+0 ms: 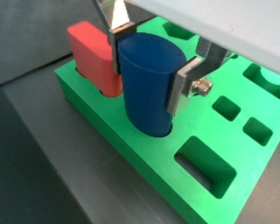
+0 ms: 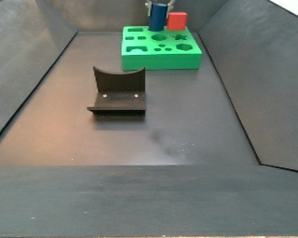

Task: Pick up the oval object. Move up. Place the oval object on the fixture. Regrasp the oval object. Move to above the board. Insert the oval object.
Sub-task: Insert the oval object.

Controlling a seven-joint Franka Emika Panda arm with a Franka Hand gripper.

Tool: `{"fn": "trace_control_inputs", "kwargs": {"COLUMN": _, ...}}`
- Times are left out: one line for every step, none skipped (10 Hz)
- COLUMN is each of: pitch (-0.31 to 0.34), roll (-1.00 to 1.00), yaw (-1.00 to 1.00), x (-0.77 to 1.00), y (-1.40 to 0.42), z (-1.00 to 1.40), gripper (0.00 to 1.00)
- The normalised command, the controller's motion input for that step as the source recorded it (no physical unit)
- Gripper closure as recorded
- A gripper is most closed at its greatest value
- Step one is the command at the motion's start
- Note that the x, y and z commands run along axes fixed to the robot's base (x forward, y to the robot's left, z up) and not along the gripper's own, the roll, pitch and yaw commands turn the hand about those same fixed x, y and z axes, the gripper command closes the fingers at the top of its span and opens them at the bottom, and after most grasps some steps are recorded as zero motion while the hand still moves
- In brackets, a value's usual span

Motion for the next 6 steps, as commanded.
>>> {"fn": "trace_control_inputs", "kwargs": {"pitch": 0.000, "roll": 0.35, "yaw": 0.02, "x": -0.03, "y": -0.08, "z": -0.70, "gripper": 1.00}}
{"fn": "trace_control_inputs", "kwargs": {"pitch": 0.030, "roll": 0.35, "yaw": 0.02, "x": 0.00, "y": -0.12, "z": -0.62, "gripper": 1.00}}
{"fn": "trace_control_inputs", "kwargs": {"pitch": 0.051, "roll": 0.36, "yaw": 0.11, "x": 0.02, "y": -0.17, "z": -0.56, "gripper": 1.00}}
{"fn": "trace_control_inputs", "kwargs": {"pitch": -0.036, "roll": 0.00, "yaw": 0.00, "x": -0.02, "y": 0.00, "z": 0.00, "gripper": 1.00}}
{"fn": "trace_control_inputs", "kwargs": {"pitch": 0.000, "roll": 0.01, "yaw": 0.00, "x": -0.01, "y": 0.00, "z": 0.00, "gripper": 1.00}}
{"fn": "trace_control_inputs", "kwargs": {"pitch": 0.000, "roll": 0.00, "yaw": 0.00, "x": 0.00, "y": 0.00, "z": 0.00, "gripper": 1.00}}
